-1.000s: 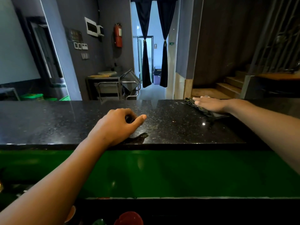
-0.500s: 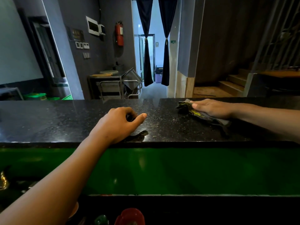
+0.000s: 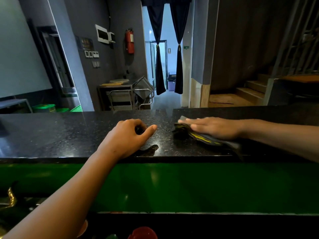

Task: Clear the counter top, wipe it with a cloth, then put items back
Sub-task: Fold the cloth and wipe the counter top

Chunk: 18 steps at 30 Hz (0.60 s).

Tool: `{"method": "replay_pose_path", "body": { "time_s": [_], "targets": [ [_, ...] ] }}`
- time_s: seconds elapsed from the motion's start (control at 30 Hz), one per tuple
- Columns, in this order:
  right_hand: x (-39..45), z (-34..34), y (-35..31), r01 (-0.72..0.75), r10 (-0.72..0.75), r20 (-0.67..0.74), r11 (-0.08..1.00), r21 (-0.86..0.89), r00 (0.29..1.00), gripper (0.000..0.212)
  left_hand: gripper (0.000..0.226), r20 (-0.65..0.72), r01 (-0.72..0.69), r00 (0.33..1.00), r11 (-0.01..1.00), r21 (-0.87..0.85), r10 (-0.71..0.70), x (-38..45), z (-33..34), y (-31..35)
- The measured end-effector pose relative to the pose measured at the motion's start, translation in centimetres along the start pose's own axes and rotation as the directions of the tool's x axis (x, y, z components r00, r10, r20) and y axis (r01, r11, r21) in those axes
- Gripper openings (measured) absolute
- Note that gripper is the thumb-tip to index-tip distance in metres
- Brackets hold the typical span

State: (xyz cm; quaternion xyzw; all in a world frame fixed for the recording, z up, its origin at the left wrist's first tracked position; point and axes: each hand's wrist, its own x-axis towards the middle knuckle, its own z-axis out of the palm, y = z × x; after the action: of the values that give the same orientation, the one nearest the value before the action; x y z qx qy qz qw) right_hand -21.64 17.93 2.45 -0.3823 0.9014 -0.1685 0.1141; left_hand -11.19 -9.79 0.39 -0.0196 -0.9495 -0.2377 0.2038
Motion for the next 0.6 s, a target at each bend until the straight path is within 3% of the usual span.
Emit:
{"method": "replay_pose_path", "body": {
  "time_s": [0.13,0.2,0.27,0.33,0.43,0.53,0.6],
  "targets": [
    [-2.9,-1.3,2.5,-0.115,0.121,-0.052,0.986,0.119,0.991,0.064,0.056,-0.008,-0.009,1.000,1.000,0.029,0.010,0.2,0.0,0.2],
    [-1.5,-2.1,4.5,-0.210,0.223,-0.120,0.971,0.112,0.967,0.053,0.055,-0.007,-0.003,1.000,0.999,0.035,0.003,0.1,0.0,0.2],
    [0.2,-2.3,4.7,-0.271,0.270,-0.156,0.963,0.015,0.950,0.056,0.055,-0.003,0.012,1.000,0.999,0.039,-0.012,0.0,0.0,0.3],
    [1.5,-1.6,3.8,-0.244,0.234,-0.128,0.968,-0.064,0.964,0.062,0.056,0.007,0.017,1.000,0.999,0.030,-0.017,-0.1,-0.2,0.5],
    [1.2,0.3,1.7,-0.070,0.067,-0.035,0.994,-0.079,0.997,0.055,0.057,0.020,0.017,1.000,1.000,0.009,-0.017,-0.2,-0.4,0.5],
    [-3.8,1.7,-0.7,0.115,-0.125,0.046,0.979,0.167,0.991,0.050,0.060,0.023,0.017,1.000,1.000,0.006,-0.017,-0.2,-0.3,0.4],
    [-7.5,1.3,-0.7,0.083,-0.128,0.073,0.892,0.443,0.989,0.050,0.062,0.020,0.021,1.000,1.000,0.005,-0.021,-0.2,-0.3,0.4]
  ]
}}
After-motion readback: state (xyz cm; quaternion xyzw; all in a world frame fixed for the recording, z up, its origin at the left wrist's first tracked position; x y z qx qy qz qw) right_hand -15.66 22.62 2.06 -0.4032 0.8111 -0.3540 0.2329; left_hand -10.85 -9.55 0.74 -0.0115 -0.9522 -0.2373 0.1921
